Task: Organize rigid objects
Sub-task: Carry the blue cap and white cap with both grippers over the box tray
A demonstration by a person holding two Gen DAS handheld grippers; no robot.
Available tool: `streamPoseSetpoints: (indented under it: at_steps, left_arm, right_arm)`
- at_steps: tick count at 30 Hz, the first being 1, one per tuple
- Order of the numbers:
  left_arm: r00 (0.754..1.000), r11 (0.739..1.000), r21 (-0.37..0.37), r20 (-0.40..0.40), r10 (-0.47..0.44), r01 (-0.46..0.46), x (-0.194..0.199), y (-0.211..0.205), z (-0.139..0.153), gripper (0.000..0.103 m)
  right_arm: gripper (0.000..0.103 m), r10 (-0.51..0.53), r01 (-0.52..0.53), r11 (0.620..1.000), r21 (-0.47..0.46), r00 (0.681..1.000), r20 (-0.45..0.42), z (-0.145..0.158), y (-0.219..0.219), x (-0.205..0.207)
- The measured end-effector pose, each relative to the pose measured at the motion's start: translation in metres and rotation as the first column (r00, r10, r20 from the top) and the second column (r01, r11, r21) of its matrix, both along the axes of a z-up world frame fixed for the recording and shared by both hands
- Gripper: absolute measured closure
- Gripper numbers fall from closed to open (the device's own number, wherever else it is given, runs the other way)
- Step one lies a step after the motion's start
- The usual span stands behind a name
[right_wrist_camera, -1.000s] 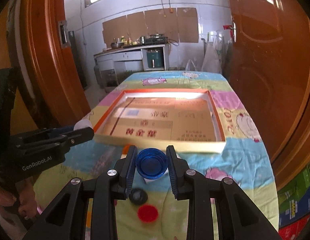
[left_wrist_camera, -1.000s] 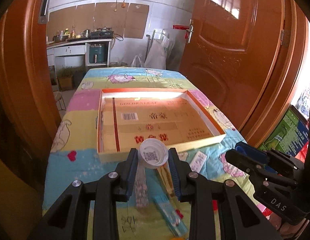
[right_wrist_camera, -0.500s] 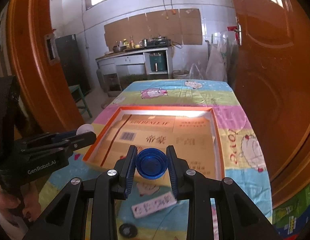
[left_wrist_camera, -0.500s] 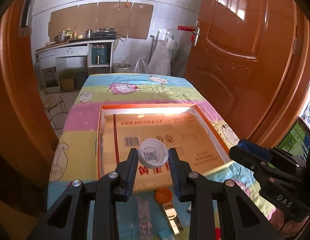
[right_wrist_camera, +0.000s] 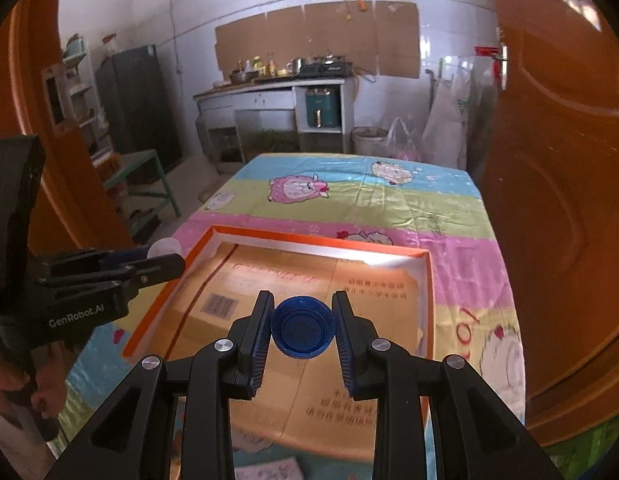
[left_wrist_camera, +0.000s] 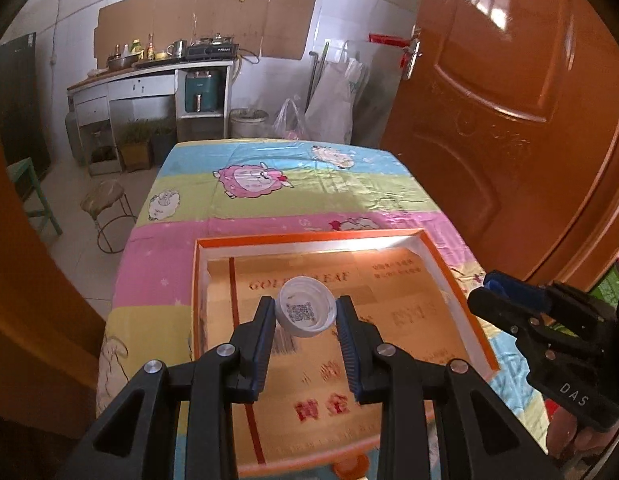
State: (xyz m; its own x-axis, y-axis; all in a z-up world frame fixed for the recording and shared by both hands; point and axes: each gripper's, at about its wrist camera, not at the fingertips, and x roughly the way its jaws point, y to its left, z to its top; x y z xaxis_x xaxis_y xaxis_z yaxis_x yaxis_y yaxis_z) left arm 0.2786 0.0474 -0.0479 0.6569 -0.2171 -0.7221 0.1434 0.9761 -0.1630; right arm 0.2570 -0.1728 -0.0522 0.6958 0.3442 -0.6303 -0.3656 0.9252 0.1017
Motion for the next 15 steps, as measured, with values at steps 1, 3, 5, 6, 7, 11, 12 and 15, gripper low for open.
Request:
streamPoseSetpoints:
  at_steps: [1, 3, 5, 6, 7, 11, 12, 15]
  left_arm:
    - [1.0, 1.0, 0.011, -0.016, 0.004, -0.003, 0.007, 0.001, -0.002, 0.071]
    - [0.999, 1.0, 0.021, -0.045, 0.011, -0.01, 0.024, 0.002, -0.006, 0.071]
    - [0.998, 1.0, 0.013, -0.067, 0.01, -0.009, 0.037, 0.004, -0.01, 0.071]
    - [0.997, 1.0, 0.002, -0.079, 0.009, -0.009, 0.045, 0.006, -0.012, 0.071]
    - [0.996, 1.0, -0.004, -0.088, 0.009, -0.009, 0.05, 0.007, -0.015, 0.071]
    - [0.992, 1.0, -0.02, -0.123, 0.012, -0.015, 0.067, 0.011, -0.027, 0.071]
    - [0.991, 0.999, -0.028, -0.135, 0.011, -0.015, 0.07, 0.011, -0.03, 0.071]
    - [0.988, 1.0, -0.026, -0.153, 0.012, -0.016, 0.076, 0.012, -0.038, 0.071]
  right_arm:
    - [0.072, 0.006, -0.006, 1.0, -0.004, 1.0, -0.009, -0.001, 0.001, 0.006]
    - [0.072, 0.019, -0.02, 1.0, -0.004, 0.999, -0.035, -0.006, 0.003, 0.023]
    - [0.073, 0.032, -0.032, 0.999, -0.001, 0.997, -0.066, -0.011, 0.005, 0.039]
    - [0.073, 0.037, -0.037, 0.999, 0.0, 0.996, -0.086, -0.015, 0.008, 0.05]
    - [0.073, 0.037, -0.037, 0.999, -0.004, 0.994, -0.103, -0.018, 0.01, 0.058]
    - [0.073, 0.041, -0.041, 0.999, -0.003, 0.989, -0.145, -0.028, 0.017, 0.083]
    - [0.073, 0.041, -0.041, 0.999, 0.002, 0.987, -0.153, -0.03, 0.017, 0.089]
    - [0.073, 0.045, -0.045, 0.999, 0.006, 0.984, -0.174, -0.036, 0.022, 0.103]
